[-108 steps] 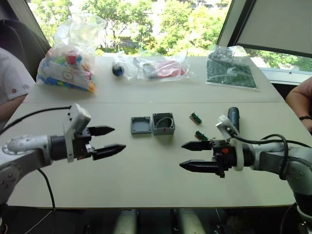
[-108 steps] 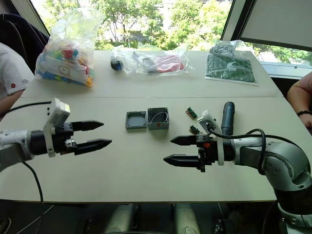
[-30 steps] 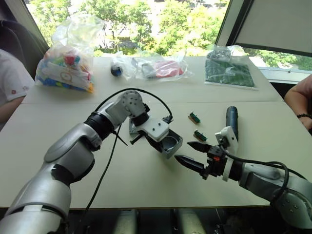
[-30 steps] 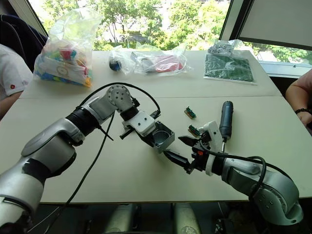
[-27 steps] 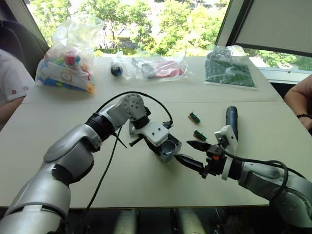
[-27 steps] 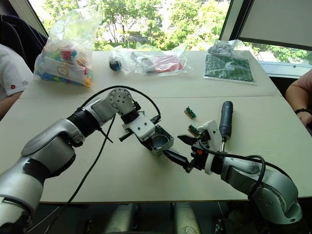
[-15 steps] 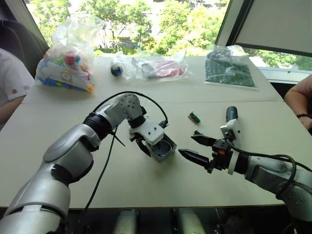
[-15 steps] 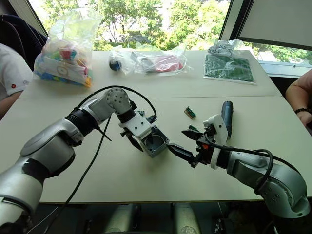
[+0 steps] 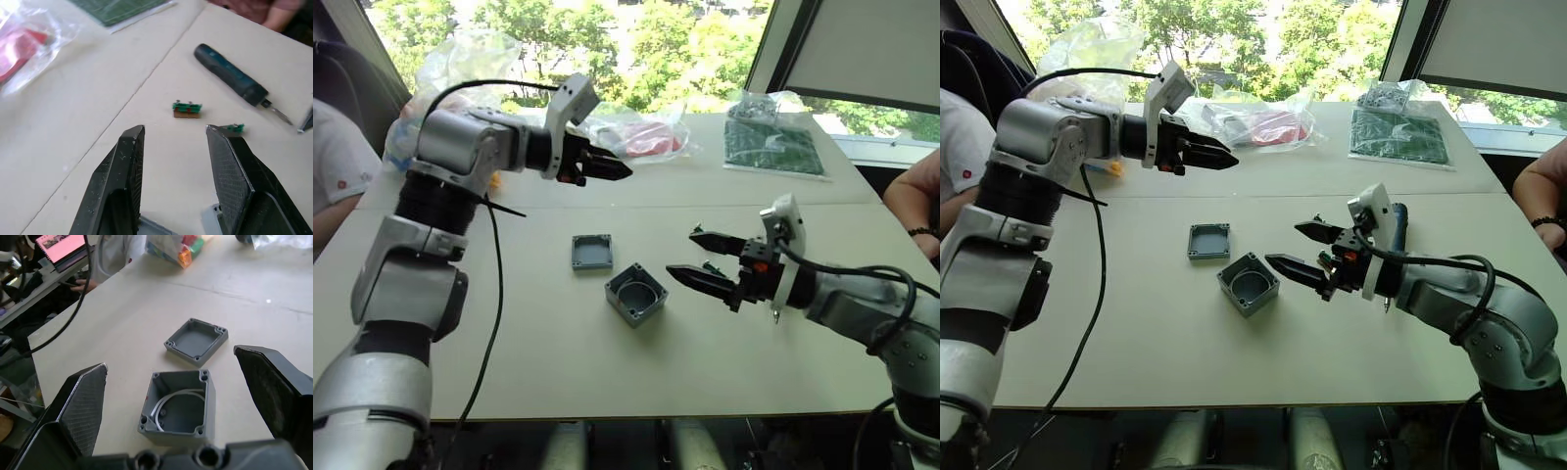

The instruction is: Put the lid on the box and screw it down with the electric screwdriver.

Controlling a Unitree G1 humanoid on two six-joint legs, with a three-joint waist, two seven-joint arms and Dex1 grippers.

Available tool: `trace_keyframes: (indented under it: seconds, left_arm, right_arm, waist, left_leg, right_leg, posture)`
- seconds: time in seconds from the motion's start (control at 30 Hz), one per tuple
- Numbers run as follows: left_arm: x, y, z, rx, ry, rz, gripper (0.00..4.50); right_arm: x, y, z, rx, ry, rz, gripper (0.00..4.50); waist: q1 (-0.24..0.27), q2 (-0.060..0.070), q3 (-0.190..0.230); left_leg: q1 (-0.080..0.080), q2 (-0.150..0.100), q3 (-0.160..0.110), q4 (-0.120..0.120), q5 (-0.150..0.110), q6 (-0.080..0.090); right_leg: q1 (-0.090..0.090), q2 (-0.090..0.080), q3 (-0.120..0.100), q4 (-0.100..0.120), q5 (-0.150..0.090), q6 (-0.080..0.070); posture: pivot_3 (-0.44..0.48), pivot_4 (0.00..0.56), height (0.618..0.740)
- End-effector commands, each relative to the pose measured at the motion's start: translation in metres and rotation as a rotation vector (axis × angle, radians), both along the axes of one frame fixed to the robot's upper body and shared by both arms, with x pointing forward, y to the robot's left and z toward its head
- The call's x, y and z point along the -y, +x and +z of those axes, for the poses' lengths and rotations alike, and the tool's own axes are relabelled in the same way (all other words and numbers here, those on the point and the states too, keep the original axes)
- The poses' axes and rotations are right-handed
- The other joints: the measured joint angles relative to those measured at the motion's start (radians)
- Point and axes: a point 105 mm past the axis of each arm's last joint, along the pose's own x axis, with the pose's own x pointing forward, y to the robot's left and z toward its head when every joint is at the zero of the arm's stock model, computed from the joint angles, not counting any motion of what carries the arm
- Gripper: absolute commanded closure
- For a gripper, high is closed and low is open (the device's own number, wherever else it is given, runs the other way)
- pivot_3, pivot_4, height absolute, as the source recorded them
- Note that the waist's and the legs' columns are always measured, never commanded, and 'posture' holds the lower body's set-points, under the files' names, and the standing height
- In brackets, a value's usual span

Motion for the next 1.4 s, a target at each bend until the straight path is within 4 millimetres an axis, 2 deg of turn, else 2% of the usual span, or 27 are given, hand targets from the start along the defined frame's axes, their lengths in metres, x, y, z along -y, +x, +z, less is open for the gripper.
trace_keyframes:
  seconds: [0.03,0.07,0.13,0.27,0.37,0.5,0.73,0.87,1.03,1.4]
  left_arm:
    - [-0.026,0.003,-0.028,-0.100,0.064,0.254,2.52]
    - [-0.033,0.002,-0.043,-0.153,0.075,0.316,2.52]
    - [-0.041,0.000,-0.060,-0.223,0.088,0.390,2.52]
    - [-0.045,0.000,-0.065,-0.225,0.082,0.431,2.52]
    - [-0.050,0.000,-0.068,-0.266,0.079,0.456,2.52]
    - [-0.054,0.004,-0.075,-0.287,0.098,0.458,2.52]
    - [-0.048,0.011,-0.086,-0.349,0.116,0.423,2.52]
    - [-0.043,0.012,-0.101,-0.387,0.179,0.393,2.52]
    - [-0.035,0.013,-0.108,-0.418,0.196,0.362,2.52]
    - [-0.033,0.005,-0.130,-0.457,0.301,0.313,2.52]
  right_arm:
    - [-0.010,0.000,0.006,0.034,0.006,0.036,0.00]
    - [-0.013,0.001,0.006,0.034,0.004,0.047,0.00]
    - [-0.017,0.003,0.004,0.035,0.000,0.060,0.00]
    - [-0.020,0.003,0.001,0.033,0.002,0.072,0.00]
    - [-0.012,0.010,-0.004,0.028,0.032,0.021,0.00]
    - [-0.015,0.011,-0.004,0.033,0.081,-0.010,0.00]
    - [-0.011,0.009,-0.020,0.004,0.101,-0.077,0.00]
    - [-0.007,0.008,-0.020,0.007,0.111,-0.111,0.00]
    - [-0.006,0.008,-0.022,0.003,0.118,-0.128,0.00]
    - [-0.008,0.011,-0.025,-0.002,0.119,-0.140,0.00]
  waist:
    - [0.004,-0.001,0.000]
    - [0.005,-0.001,0.001]
    - [0.006,-0.001,0.001]
    - [0.012,-0.001,0.001]
    - [0.012,-0.001,0.001]
    - [0.009,-0.001,0.000]
    - [0.010,-0.001,0.000]
    - [0.010,-0.001,0.000]
    - [0.013,-0.001,0.000]
    - [0.011,0.001,-0.002]
  left_leg:
    - [-0.001,0.000,0.000,0.000,0.000,0.000]
    - [-0.002,0.000,-0.001,0.000,0.000,0.000]
    - [-0.002,0.000,-0.001,0.000,0.000,0.000]
    - [-0.002,-0.001,0.000,0.001,0.001,-0.002]
    - [-0.002,-0.002,0.000,0.001,0.001,-0.002]
    - [-0.002,-0.002,0.000,0.000,0.001,-0.003]
    - [-0.001,-0.003,0.000,0.000,0.002,-0.003]
    - [-0.002,-0.003,0.000,0.000,0.002,-0.003]
    - [-0.001,-0.003,0.000,0.000,0.002,-0.003]
    - [0.000,-0.003,0.000,0.000,0.002,-0.003]
  right_leg:
    - [-0.002,0.000,0.000,0.002,0.000,0.000]
    - [-0.003,0.000,0.000,0.002,0.000,0.000]
    - [-0.003,0.000,0.000,0.003,0.000,0.000]
    - [-0.003,-0.001,0.000,0.002,0.000,-0.001]
    - [-0.003,-0.001,0.000,0.002,0.001,-0.001]
    - [-0.002,-0.002,0.000,0.002,0.001,-0.001]
    - [-0.002,-0.002,0.000,0.002,0.001,-0.001]
    - [-0.002,-0.003,0.000,0.002,0.001,-0.001]
    - [-0.002,-0.003,0.000,0.002,0.001,-0.001]
    - [0.000,-0.003,0.000,0.002,0.001,-0.001]
  posture:
    - [0.000,0.150,0.740]
    - [0.000,0.150,0.740]
    - [0.000,0.150,0.740]
    - [0.000,0.150,0.740]
    - [0.000,0.150,0.740]
    - [0.000,0.150,0.740]
    - [0.000,0.150,0.740]
    - [0.000,0.150,0.740]
    - [0.000,0.150,0.740]
    - [0.000,0.150,0.740]
